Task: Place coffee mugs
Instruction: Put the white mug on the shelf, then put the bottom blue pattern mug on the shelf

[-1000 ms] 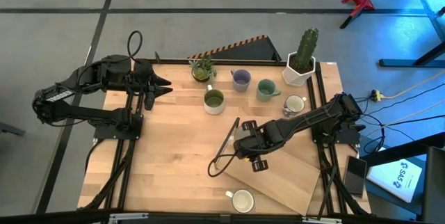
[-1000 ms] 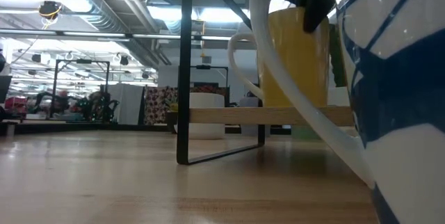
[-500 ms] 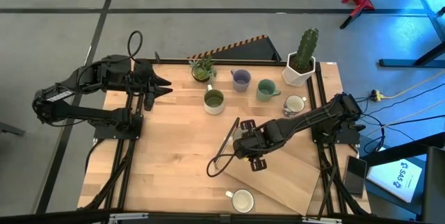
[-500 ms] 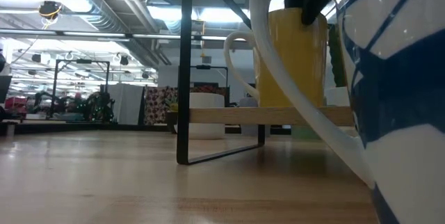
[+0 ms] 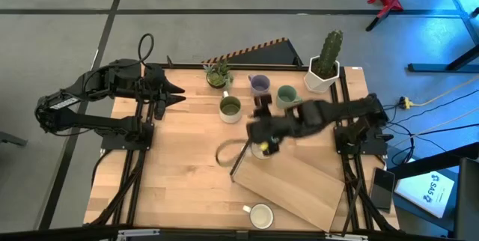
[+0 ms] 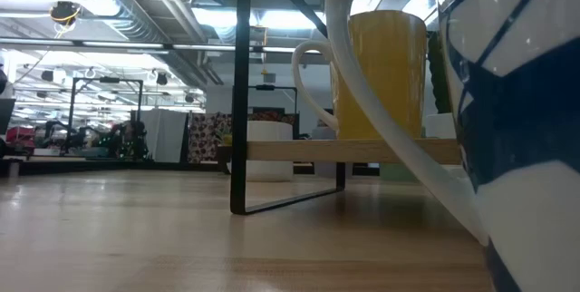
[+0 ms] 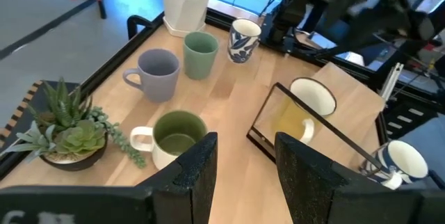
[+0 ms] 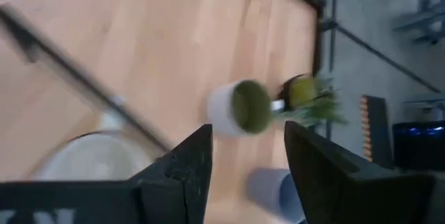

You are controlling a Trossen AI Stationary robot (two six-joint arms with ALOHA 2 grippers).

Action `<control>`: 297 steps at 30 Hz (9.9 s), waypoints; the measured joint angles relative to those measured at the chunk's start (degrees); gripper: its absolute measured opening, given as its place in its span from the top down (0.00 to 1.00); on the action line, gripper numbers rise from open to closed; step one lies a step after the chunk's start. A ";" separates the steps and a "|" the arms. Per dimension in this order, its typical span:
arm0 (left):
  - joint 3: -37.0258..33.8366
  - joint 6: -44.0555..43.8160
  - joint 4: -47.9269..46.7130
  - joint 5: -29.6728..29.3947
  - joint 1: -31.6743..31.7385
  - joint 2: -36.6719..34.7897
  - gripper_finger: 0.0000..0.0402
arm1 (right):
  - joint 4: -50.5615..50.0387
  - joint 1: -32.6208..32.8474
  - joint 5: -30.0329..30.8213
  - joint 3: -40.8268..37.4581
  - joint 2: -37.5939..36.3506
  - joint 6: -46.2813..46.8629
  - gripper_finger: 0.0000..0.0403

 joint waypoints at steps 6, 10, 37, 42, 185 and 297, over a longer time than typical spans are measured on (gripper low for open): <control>0.00 3.95 -0.46 0.15 0.02 5.26 0.66 | -0.97 -7.80 -7.40 0.20 0.02 -7.22 0.56; -0.04 9.54 -0.74 0.54 -0.05 10.26 0.66 | -0.67 -10.43 -9.96 -0.23 0.04 -11.86 0.53; -0.04 5.45 -2.72 -5.51 4.81 7.97 0.66 | 16.02 -21.62 -19.83 -0.50 19.67 -5.13 0.53; -0.04 5.73 -3.46 -5.51 4.81 8.01 0.66 | 16.10 -16.64 -20.57 -0.50 21.36 -9.81 0.53; -18.53 -6.75 22.12 -0.04 -11.85 5.46 0.66 | -8.57 24.85 -22.56 -9.64 7.36 -2.27 1.00; -4.28 -5.61 20.61 -3.41 -13.09 -3.37 0.66 | -0.68 20.26 -26.92 -11.23 7.06 1.67 0.53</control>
